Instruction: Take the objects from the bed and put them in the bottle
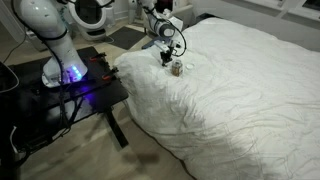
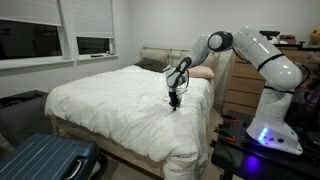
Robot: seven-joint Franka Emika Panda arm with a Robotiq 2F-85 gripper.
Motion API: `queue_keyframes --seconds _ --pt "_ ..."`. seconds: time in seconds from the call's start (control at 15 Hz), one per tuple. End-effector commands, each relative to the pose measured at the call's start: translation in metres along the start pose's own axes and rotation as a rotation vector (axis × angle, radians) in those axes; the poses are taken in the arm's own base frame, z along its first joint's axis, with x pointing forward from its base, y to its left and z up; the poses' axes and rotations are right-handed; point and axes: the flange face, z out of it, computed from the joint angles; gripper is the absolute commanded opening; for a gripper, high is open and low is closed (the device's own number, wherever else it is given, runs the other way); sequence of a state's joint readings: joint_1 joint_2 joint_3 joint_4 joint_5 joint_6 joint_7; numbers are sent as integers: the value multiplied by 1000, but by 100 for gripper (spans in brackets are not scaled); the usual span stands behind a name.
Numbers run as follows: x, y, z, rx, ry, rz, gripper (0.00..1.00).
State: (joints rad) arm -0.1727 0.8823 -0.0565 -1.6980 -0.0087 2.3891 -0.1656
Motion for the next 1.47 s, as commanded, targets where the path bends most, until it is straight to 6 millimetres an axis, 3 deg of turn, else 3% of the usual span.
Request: queue_keyframes --seconds 0.0,0.33,0.67,1.0,1.4 --pt "-7 -4 -33 10 13 29 0" --pt "-21 -13 -78 18 67 23 0" --pt "-48 -10 -115 27 86 74 0" --pt "-89 10 -149 29 112 177 0" --pt "-132 54 -178 -5 177 286 0"
